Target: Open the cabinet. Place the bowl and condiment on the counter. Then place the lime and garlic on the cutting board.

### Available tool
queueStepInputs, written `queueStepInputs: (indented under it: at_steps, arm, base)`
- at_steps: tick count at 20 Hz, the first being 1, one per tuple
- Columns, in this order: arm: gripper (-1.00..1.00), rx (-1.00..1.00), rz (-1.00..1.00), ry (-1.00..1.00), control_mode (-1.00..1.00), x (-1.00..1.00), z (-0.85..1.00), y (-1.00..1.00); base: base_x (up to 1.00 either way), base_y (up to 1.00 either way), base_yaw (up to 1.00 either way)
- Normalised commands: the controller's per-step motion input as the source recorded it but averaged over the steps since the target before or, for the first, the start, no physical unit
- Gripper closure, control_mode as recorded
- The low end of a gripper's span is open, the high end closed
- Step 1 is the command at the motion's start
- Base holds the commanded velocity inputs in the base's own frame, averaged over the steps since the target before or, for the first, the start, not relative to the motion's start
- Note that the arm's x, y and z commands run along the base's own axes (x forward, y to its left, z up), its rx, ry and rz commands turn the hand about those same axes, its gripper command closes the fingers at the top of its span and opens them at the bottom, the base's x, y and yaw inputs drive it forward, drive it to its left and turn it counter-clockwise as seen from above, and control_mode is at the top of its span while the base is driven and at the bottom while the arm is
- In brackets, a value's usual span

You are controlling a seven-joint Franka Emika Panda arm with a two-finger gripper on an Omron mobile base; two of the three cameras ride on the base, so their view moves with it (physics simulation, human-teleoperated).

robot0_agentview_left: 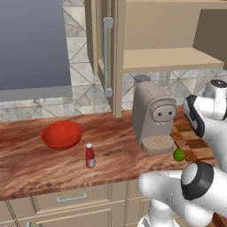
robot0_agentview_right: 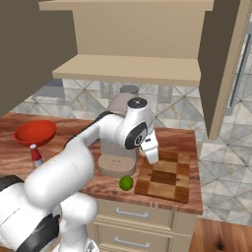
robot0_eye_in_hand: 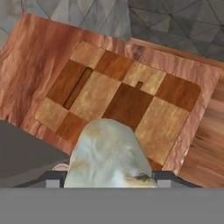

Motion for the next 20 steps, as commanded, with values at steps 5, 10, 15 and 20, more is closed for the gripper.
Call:
queueStepInputs:
  at_steps: [5, 10, 15, 20]
  arm:
    - [1.0, 0.0, 0.11, 0.06, -1.0, 0.37, -0.17, -0.46]
    - [1.0, 0.01, 0.17, 0.0, -1.0, 0.17, -0.25, -0.42]
    - [1.0, 0.0, 0.15, 0.0, -1.0, 0.36, -0.33, -0.03]
    - [1.0, 0.0, 0.14, 0.0, -1.0, 0.39, -0.29, -0.02]
  base:
    - [0.0, 0.0, 0.0]
    - [0.0, 0.0, 0.0]
    - [0.0, 0.0, 0.0]
    - [0.0, 0.0, 0.0]
